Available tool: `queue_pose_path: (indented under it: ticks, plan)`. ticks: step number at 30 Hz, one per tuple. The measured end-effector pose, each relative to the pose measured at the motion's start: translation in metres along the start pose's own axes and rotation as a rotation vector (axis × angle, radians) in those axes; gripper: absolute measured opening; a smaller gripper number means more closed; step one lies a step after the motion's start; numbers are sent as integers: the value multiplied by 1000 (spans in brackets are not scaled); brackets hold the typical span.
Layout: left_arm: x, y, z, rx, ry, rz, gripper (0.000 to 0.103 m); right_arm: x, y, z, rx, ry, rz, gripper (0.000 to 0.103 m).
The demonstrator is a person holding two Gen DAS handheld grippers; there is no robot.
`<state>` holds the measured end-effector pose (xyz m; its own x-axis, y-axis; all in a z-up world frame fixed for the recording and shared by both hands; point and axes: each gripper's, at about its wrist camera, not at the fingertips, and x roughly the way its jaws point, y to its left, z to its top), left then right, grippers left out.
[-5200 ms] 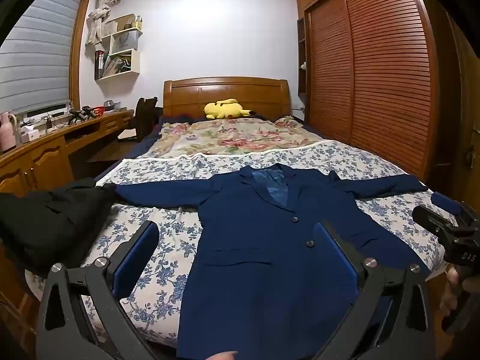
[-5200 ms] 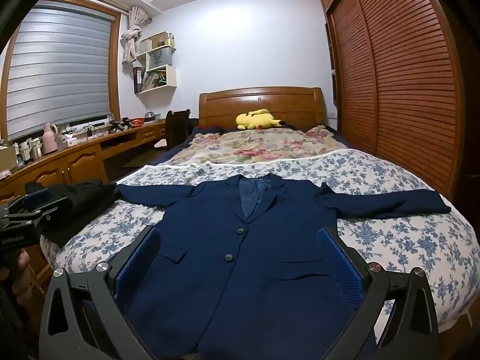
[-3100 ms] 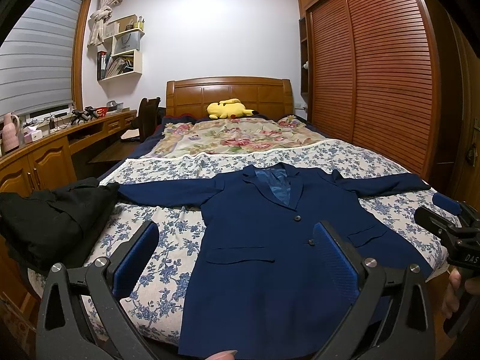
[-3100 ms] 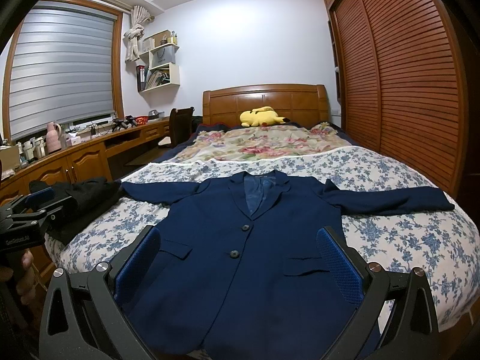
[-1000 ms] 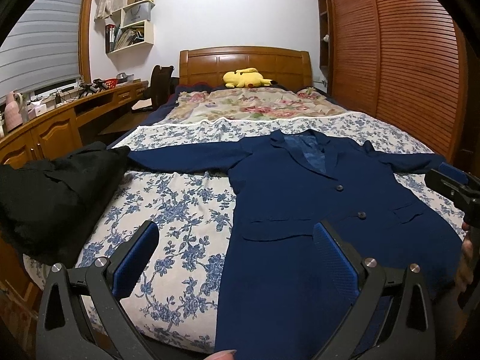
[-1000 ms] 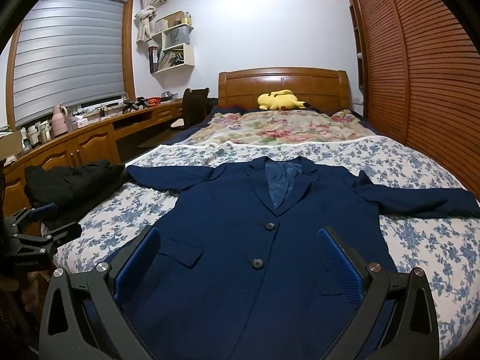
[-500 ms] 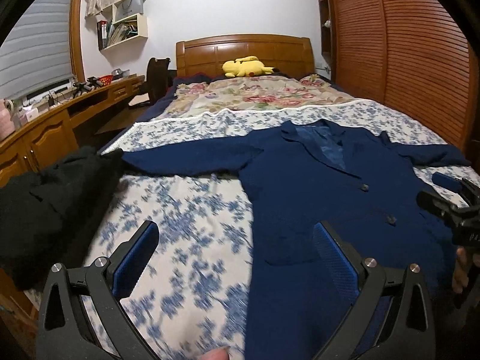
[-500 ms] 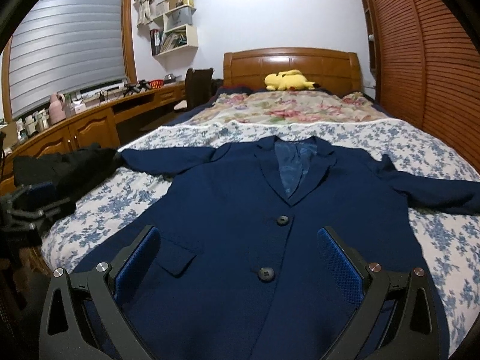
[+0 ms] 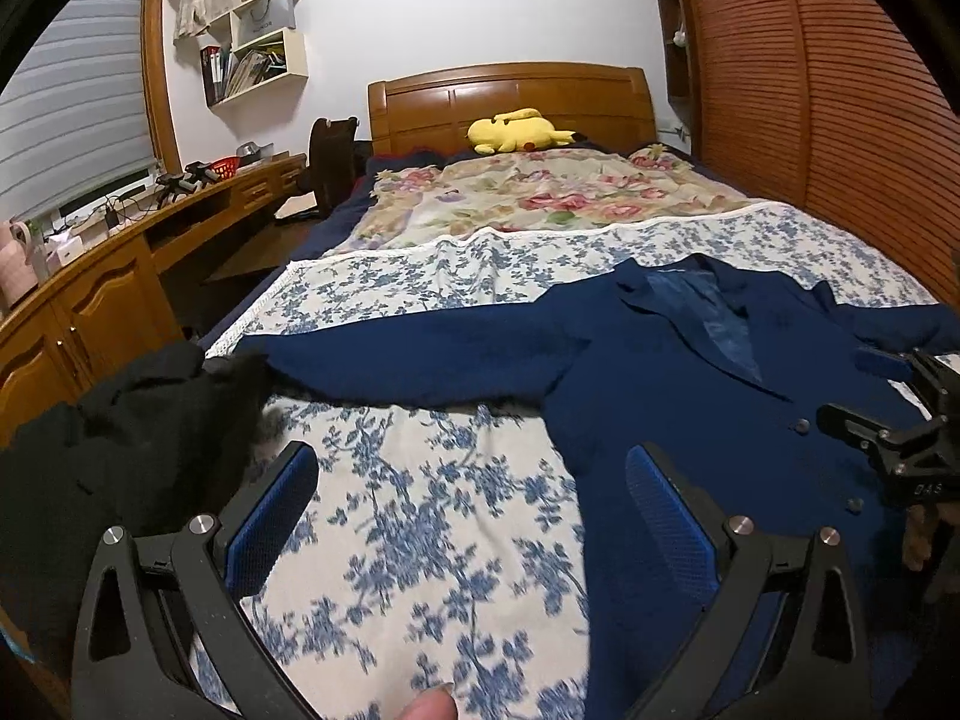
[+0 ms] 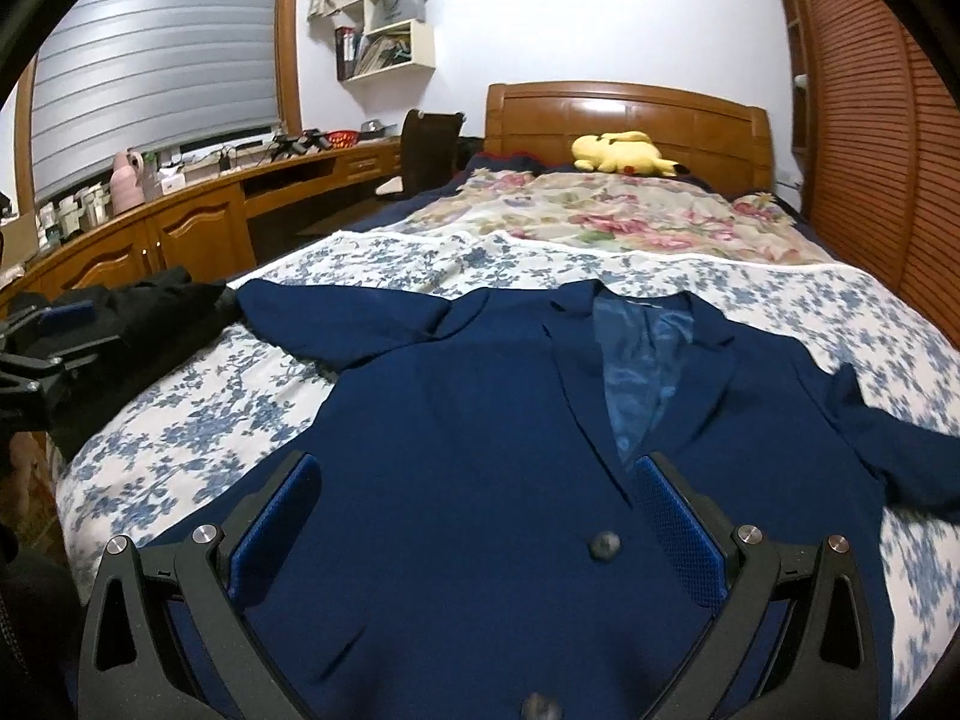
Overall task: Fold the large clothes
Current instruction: 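Move the left tool to the jacket sleeve cuff and grasp it, then fold the held sleeve across the jacket front with the left tool, then release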
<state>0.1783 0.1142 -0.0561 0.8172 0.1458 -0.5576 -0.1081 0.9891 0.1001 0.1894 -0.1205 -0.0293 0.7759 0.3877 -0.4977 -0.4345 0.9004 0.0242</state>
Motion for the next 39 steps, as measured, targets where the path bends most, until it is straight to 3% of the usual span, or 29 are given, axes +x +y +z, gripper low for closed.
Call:
queue_pose_path:
  ticks: [11, 21, 25, 26, 29, 39]
  plan:
    - [65, 3, 5, -2, 111, -28, 103, 65, -14, -10, -29, 140, 52, 103]
    - [120, 27, 37, -81, 125, -78, 102, 73, -15, -6, -5, 123, 57, 103]
    - [138, 40, 46, -133, 126, -116, 89, 73, -15, -8, 0, 127, 58, 103]
    - [146, 46, 46, -161, 135, -125, 80, 74, -15, -8, 2, 129, 59, 103]
    - [165, 59, 44, -214, 159, -101, 67, 75, -15, -9, 8, 136, 60, 103]
    - [216, 90, 21, -375, 302, -78, 63, 75, -15, -9, 8, 135, 61, 103]
